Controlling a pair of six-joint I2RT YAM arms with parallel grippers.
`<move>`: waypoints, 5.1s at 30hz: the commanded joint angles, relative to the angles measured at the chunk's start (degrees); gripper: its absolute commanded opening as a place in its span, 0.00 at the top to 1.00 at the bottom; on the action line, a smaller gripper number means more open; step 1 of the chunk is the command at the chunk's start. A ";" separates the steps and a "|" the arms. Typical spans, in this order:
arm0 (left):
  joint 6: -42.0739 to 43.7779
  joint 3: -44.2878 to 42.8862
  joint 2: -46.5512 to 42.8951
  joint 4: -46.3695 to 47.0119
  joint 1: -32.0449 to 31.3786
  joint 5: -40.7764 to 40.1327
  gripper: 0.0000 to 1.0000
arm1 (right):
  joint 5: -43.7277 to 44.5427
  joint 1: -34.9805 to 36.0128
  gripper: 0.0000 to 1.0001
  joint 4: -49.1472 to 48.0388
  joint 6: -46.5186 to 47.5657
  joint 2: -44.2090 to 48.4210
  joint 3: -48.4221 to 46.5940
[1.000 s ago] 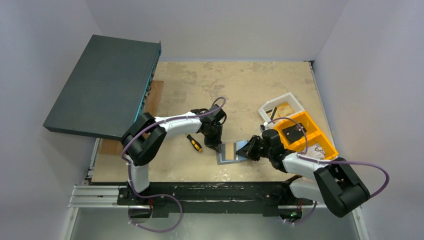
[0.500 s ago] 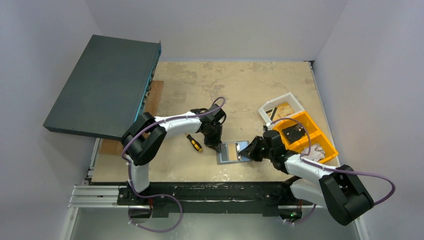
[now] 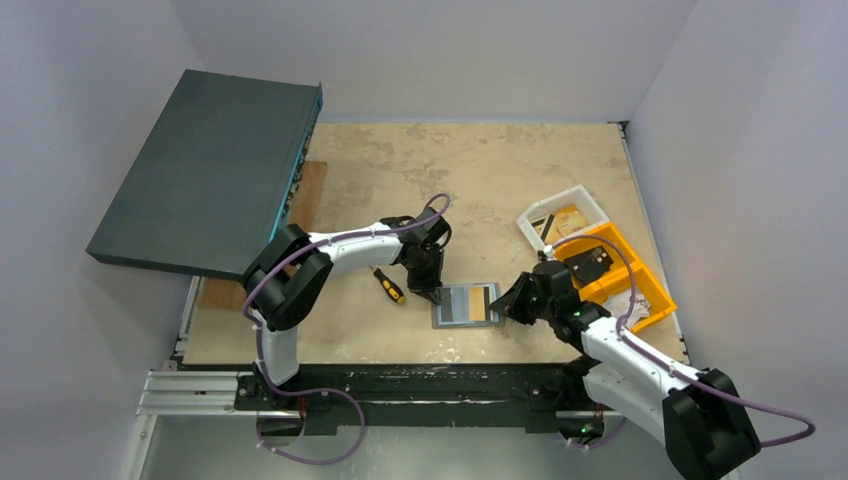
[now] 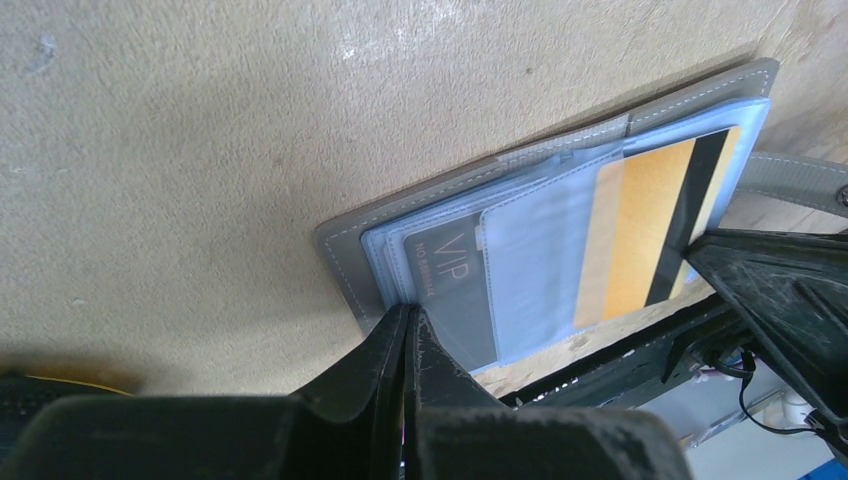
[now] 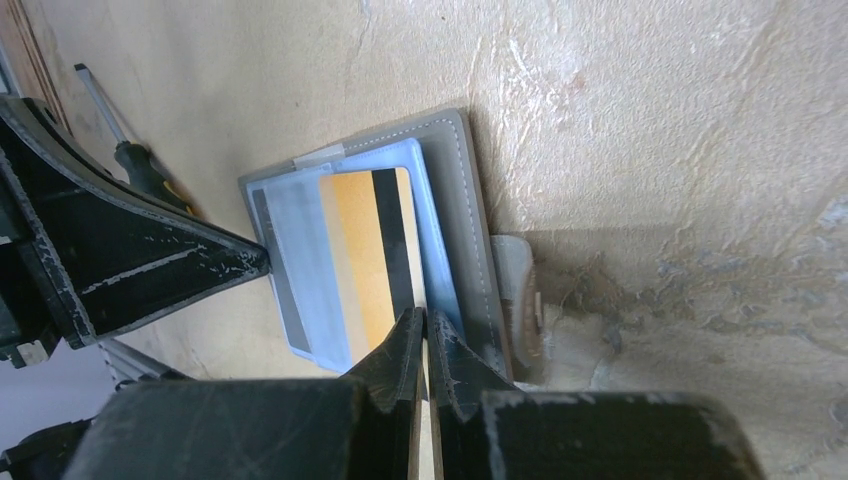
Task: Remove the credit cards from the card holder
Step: Remove the credit card from the card holder, then place the credit card in the storage box.
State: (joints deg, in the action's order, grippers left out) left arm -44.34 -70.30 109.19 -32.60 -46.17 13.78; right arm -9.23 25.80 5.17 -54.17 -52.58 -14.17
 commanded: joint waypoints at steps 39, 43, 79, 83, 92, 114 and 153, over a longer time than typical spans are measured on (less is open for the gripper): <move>2.30 -4.17 -10.84 1.36 2.59 10.23 0.44 | -1.80 -0.30 1.00 7.34 5.34 1.01 -13.80; 1.90 -2.47 -11.49 8.09 4.29 15.38 0.41 | -7.28 -0.38 1.00 4.66 5.46 0.91 -13.80; -23.90 18.00 -18.62 54.81 10.01 36.23 1.00 | -15.11 -0.36 1.00 0.42 -1.54 2.74 -20.83; -25.39 18.13 -18.81 56.08 10.00 36.44 1.00 | -15.52 -0.34 0.90 -1.00 -1.84 2.44 -20.10; -33.41 18.56 -18.54 65.94 10.00 38.19 1.00 | -17.74 -0.32 0.58 -8.24 -5.86 2.94 -16.82; -3.28 3.27 -23.93 7.85 9.87 22.54 0.20 | -3.38 -1.06 1.00 6.20 -2.52 7.99 -20.02; 18.86 6.36 -41.22 -14.32 9.20 8.69 0.12 | 9.43 -32.48 1.00 0.80 3.47 -37.06 -42.65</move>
State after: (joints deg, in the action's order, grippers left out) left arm -26.76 -63.86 69.12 -48.42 -36.77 22.48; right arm -0.54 -6.37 8.93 -51.31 -87.79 -53.71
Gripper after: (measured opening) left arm 0.877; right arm 0.004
